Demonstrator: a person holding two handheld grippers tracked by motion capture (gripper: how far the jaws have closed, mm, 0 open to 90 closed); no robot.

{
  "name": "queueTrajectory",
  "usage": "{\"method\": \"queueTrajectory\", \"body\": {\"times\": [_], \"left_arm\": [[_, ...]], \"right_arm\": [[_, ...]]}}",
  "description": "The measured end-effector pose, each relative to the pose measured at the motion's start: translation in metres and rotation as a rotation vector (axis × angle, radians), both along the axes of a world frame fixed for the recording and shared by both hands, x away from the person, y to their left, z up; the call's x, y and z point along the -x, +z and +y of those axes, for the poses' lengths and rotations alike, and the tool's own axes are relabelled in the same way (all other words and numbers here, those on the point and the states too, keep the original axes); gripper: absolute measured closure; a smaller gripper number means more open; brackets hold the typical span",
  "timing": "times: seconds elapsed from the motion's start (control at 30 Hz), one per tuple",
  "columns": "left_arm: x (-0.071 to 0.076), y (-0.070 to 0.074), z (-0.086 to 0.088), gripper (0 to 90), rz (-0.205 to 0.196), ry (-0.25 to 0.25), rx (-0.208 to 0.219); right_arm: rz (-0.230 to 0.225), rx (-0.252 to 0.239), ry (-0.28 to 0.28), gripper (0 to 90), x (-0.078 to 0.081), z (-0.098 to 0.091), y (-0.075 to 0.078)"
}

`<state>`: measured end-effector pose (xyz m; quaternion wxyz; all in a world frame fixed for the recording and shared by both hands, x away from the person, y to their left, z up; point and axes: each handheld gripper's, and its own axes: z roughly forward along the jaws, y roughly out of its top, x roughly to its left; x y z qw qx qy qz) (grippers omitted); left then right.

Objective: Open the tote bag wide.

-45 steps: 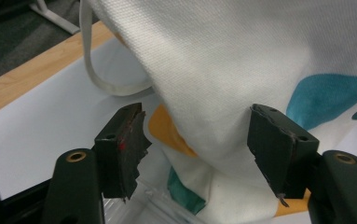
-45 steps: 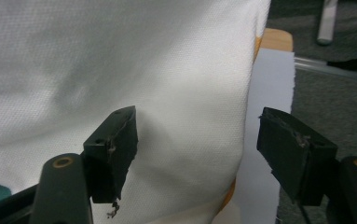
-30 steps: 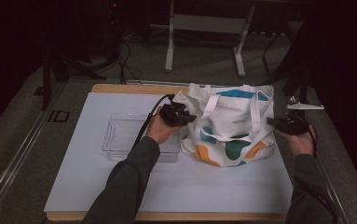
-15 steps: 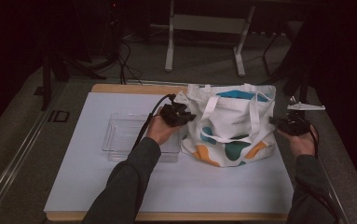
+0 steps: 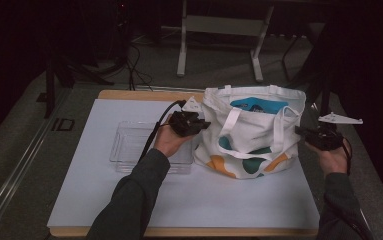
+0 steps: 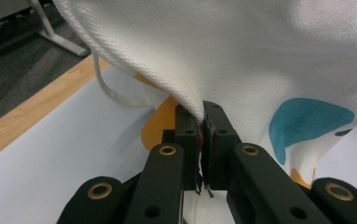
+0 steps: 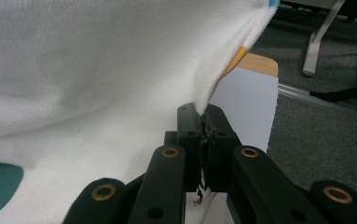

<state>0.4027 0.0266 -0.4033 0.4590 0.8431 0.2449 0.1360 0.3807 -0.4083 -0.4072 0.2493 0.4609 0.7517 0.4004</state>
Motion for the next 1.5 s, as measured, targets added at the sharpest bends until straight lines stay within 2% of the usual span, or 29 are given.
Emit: {"method": "queueTrajectory", "body": {"times": [0.4,0.77,1.27,1.5], "left_arm": [[0.013,0.004,0.005,85.9,-0.020,-0.024,0.019],[0.023,0.006,0.005,85.6,-0.036,-0.043,0.009],[0.033,0.001,0.003,85.3,-0.059,-0.057,-0.021],[0.035,-0.006,0.002,85.4,-0.050,-0.061,-0.031]], "right_arm": [[-0.057,0.037,0.043,87.3,0.020,0.002,0.012],[-0.077,0.059,0.069,87.3,0.034,0.004,0.015],[-0.082,0.058,0.089,87.3,0.046,0.005,0.006],[-0.077,0.061,0.101,87.2,0.048,0.007,0.000]]}}
